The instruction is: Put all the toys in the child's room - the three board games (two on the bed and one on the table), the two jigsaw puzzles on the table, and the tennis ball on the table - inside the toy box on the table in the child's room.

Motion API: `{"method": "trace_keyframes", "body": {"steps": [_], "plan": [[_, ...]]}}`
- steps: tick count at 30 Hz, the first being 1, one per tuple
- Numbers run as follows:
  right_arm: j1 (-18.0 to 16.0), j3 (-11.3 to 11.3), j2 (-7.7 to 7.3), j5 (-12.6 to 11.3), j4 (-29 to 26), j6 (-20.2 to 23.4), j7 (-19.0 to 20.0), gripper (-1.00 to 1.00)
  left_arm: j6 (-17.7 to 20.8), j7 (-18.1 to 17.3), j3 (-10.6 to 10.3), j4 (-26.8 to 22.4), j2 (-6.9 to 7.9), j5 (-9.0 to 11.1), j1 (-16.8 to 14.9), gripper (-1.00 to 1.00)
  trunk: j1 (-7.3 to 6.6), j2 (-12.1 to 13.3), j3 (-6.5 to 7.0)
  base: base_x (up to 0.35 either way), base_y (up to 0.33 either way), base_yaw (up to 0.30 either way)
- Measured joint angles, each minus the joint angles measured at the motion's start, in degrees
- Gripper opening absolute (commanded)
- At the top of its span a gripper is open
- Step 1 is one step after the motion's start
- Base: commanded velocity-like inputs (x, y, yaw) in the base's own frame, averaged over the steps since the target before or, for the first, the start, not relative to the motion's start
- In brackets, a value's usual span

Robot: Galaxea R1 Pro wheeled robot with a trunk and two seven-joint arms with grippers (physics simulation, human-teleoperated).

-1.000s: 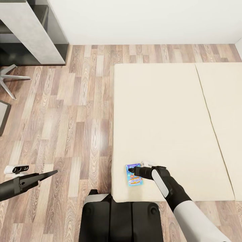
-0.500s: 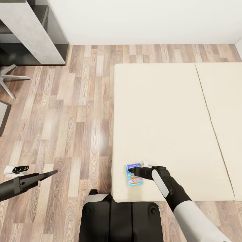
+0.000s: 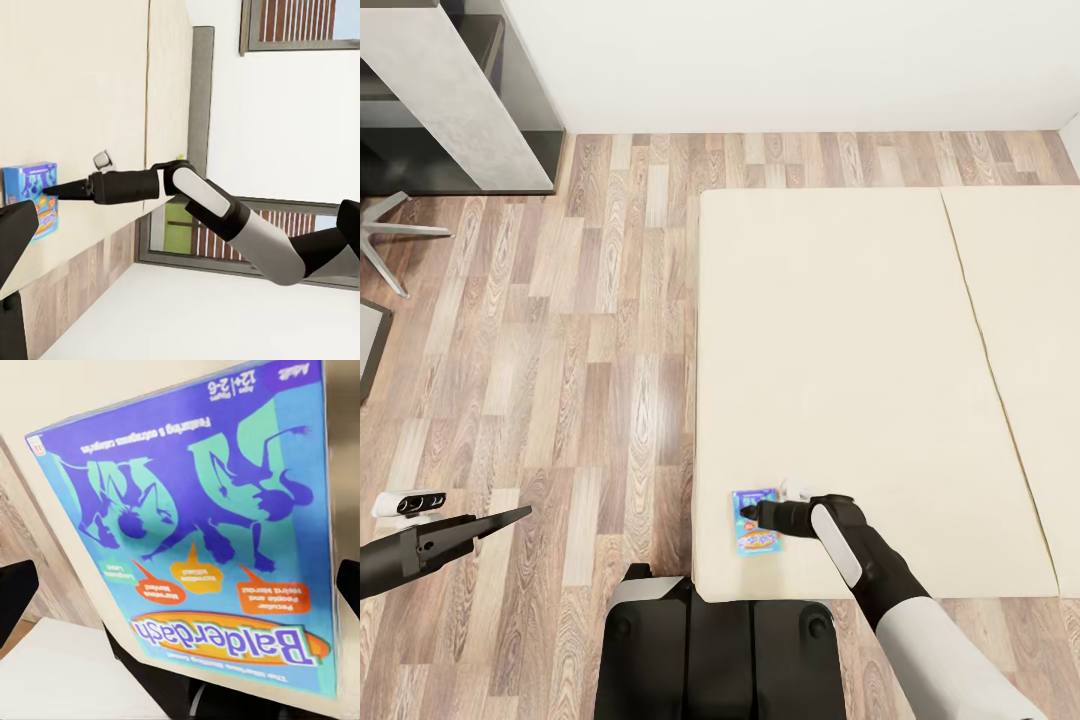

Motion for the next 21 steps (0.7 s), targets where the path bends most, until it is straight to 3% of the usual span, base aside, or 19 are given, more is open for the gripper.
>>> {"method": "trace_keyframes", "body": {"steps": [21], "plan": [[-0.04, -0.08, 0.00, -0.10, -0.16, 1.06, 0.02, 1.00, 0.00, 0.00, 0.00, 0.00, 0.00, 0.00, 0.00, 1.00, 0.00, 0.00, 0.00, 0.000, 0.000, 0.000]]}}
